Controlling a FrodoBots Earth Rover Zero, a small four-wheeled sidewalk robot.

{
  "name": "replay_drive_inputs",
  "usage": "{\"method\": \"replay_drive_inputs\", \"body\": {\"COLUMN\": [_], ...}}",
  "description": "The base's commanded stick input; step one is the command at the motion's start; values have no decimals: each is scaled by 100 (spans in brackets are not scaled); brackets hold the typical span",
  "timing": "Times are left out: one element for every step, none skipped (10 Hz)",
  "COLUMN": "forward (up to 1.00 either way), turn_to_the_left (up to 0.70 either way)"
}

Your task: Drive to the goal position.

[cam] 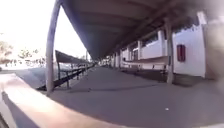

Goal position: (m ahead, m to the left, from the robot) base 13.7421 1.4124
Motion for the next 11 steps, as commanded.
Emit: {"method": "replay_drive_inputs", "body": {"forward": [11, 37, 61, 70, 70, 70, 70, 70, 70, 70, 70], "turn_to_the_left": [0, 0, 0, 0, 0, 0, 0, 0, 0, 0, 0]}}
